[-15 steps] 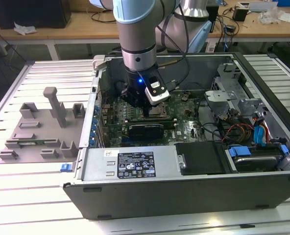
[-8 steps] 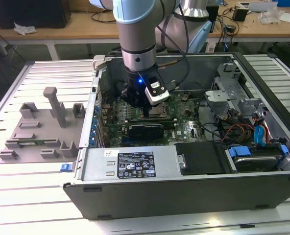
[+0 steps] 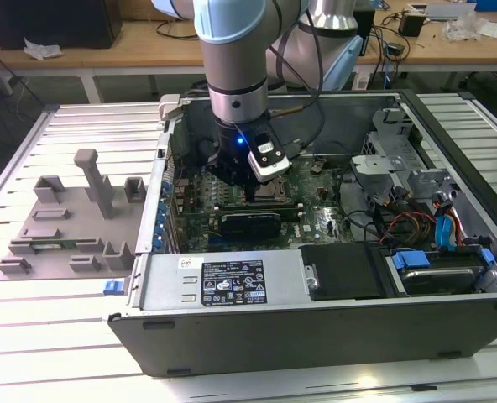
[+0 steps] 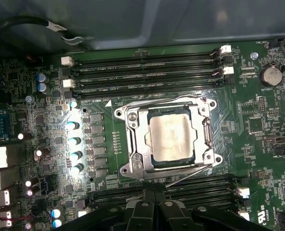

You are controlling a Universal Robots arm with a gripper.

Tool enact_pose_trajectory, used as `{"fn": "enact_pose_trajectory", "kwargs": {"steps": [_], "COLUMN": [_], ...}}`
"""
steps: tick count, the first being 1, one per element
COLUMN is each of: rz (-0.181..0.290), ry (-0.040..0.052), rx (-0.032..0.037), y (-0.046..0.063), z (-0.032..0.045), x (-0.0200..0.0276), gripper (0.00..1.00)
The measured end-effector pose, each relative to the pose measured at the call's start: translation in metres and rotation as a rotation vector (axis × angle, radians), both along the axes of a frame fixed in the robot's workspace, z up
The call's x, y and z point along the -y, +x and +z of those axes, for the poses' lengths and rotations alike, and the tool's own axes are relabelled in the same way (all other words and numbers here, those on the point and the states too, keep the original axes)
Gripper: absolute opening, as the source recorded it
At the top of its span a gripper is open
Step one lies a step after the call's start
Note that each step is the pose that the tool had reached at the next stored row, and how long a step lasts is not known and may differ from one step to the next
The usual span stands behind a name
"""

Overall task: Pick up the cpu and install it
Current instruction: 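Install the second cpu locking lever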

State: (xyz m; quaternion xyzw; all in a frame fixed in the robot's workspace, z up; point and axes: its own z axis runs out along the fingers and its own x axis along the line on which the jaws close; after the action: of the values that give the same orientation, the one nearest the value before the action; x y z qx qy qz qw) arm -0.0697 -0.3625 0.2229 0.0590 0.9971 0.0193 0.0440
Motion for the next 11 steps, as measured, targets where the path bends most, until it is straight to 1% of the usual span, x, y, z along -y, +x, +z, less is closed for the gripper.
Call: {"fn": "enact_pose_trajectory", "kwargs": {"steps": [7,11], "rz": [0.0,0.0], "ry": [0.0001,-0.0001], "rx": [-0.0006,-0.0007], "y": [-0.0007,-0.0042], "z": [-0.0028,-0.0046], "x": [0.0009,0.0023], "gripper": [0.11,0.11]}}
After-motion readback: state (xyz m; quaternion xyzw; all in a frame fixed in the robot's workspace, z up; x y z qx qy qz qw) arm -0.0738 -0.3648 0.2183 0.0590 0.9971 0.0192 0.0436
